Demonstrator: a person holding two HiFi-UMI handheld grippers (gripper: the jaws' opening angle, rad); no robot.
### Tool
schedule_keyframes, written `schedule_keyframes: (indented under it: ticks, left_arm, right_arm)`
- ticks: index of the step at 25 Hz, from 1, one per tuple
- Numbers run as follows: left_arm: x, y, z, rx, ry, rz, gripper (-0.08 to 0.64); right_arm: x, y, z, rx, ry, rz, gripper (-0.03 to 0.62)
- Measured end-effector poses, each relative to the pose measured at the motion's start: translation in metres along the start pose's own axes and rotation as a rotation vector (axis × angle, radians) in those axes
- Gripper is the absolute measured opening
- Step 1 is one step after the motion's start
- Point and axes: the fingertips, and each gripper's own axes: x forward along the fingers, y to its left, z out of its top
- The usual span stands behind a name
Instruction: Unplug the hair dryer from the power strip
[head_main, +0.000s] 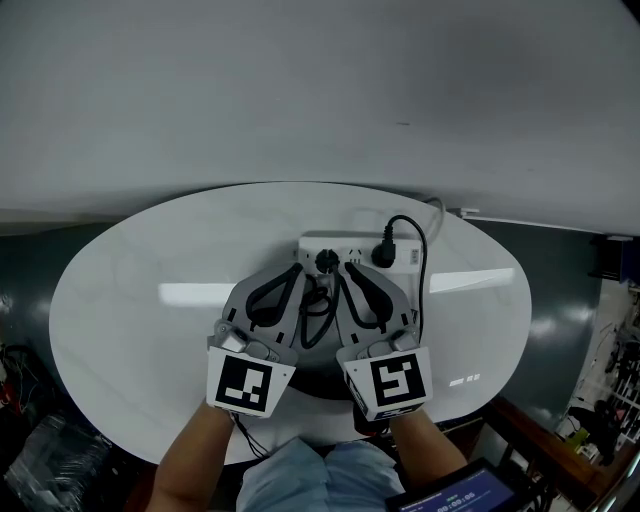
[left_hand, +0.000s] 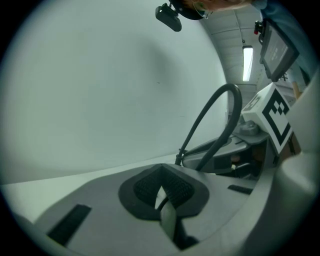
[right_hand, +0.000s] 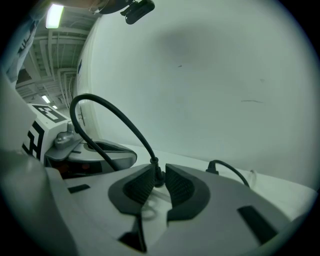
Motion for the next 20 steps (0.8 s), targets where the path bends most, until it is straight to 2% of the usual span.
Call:
schedule_keyframes:
  ticks: [3, 13, 15, 18, 20]
  left_arm:
    - [0.000, -0.001, -0.001, 0.014, 0.013, -0.018, -0.002]
    - [0.003, -0.008, -0.008, 0.024, 0.084, -0.026, -0.002]
    - [0.003, -0.011, -0.018, -0.020, 0.131, -0.030, -0.002]
    - [0.005, -0.011, -0.026, -0.102, 0.178, -0.076, -0.002]
    - [0.009, -0.010, -0.028, -0.116, 0.192, -0.093, -0.002]
  right_arm:
    - [0.001, 0.005, -0.001, -0.021, 0.012, 0.026, 0.093]
    - [0.009, 0.011, 0.002, -0.059, 0.011, 0.014, 0.094]
    - [0.010, 0.012, 0.001, -0.056, 0.013, 0.011, 0.094]
    - [0.010, 0.013, -0.005, -0.025, 0.050, 0.005, 0.094]
    - [0.011, 0.012, -0.011, 0.002, 0.082, 0.002, 0.094]
